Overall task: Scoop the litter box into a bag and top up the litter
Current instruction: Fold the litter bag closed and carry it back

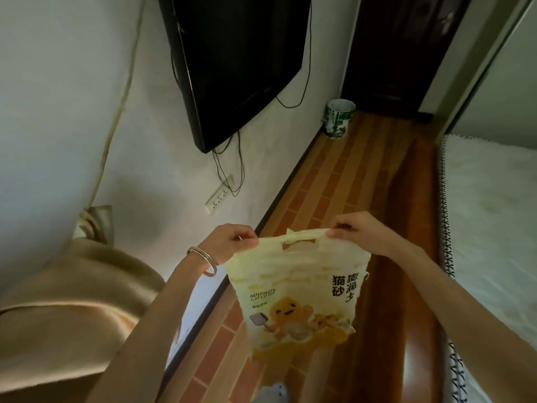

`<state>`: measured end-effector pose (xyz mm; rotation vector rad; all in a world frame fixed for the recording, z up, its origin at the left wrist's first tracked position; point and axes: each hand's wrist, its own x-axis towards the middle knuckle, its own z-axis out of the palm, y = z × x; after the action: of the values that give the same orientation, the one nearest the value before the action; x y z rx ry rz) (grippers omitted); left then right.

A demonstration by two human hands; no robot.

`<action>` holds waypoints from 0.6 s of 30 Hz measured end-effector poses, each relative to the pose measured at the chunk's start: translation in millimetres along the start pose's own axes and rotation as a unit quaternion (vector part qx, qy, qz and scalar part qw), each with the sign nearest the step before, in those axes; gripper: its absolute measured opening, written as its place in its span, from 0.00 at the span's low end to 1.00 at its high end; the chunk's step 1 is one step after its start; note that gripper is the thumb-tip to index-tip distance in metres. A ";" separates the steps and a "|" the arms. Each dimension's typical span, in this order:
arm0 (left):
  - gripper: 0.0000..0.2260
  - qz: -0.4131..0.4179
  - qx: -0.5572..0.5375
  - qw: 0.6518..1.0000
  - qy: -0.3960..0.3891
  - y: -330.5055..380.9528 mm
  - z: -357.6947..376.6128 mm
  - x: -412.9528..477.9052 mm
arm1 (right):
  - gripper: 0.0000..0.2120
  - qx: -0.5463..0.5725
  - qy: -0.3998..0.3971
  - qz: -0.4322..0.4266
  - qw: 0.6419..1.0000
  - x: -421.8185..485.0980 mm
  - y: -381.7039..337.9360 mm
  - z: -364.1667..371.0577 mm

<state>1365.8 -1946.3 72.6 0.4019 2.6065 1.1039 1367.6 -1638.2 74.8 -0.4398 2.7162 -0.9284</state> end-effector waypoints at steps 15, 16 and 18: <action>0.05 0.053 0.010 0.996 -0.069 1.5 -14.3 130.6 | 0.08 0.054 0.023 0.032 0.998 57.8 48.9 -38.2; 0.05 0.055 0.010 0.996 -0.071 2.6 -12.9 140.4 | 0.09 0.056 0.027 0.033 0.998 62.7 54.4 -42.7; 0.05 0.054 0.003 0.996 -0.071 6.3 -9.1 161.6 | 0.11 0.053 0.032 0.039 0.997 73.1 67.6 -53.6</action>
<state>1214.4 -1890.0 59.4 0.6069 2.4889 1.0600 1269.1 -1583.6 64.7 -0.2876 2.7037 -1.0758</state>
